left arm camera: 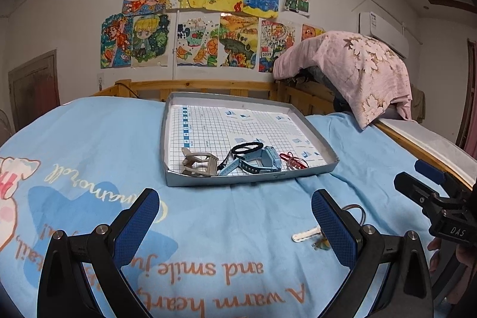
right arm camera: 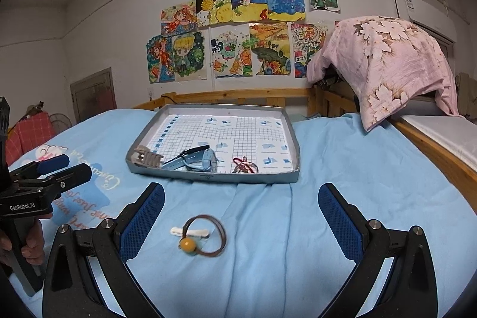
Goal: Organize jewelry
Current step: 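Withdraw both tools and lower them toward the hair clip and cord bracelet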
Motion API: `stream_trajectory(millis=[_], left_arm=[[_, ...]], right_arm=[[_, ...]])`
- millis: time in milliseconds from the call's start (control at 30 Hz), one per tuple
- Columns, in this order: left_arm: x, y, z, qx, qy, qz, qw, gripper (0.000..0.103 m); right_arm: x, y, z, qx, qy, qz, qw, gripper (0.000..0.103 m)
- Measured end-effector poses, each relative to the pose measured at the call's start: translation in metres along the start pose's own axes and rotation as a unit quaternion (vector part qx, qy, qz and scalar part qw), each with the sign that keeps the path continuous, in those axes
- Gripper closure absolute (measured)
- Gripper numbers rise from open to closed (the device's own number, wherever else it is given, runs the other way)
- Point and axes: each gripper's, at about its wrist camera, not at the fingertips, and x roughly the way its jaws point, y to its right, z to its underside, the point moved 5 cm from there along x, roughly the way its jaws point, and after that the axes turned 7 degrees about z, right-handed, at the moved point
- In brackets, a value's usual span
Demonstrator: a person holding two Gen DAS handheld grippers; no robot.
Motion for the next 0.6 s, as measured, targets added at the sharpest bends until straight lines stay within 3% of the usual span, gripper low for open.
stream_trajectory(millis=[267, 533, 600], left_arm=[[0.04, -0.006, 0.005, -0.006, -0.04, 0.021, 0.999, 0.0], [0.068, 0.004, 0.035, -0.001, -0.097, 0.093, 0.9909, 0.0], [0.071, 0.006, 0.041, 0.005, -0.103, 0.104, 0.9893, 0.0]], right_arm=[[0.037, 0.006, 0.002, -0.004, -0.027, -0.005, 1.0, 0.001], [0.058, 0.006, 0.027, 0.022, -0.067, -0.071, 0.995, 0.002], [0.06, 0.004, 0.035, 0.025, -0.081, -0.094, 0.992, 0.006]])
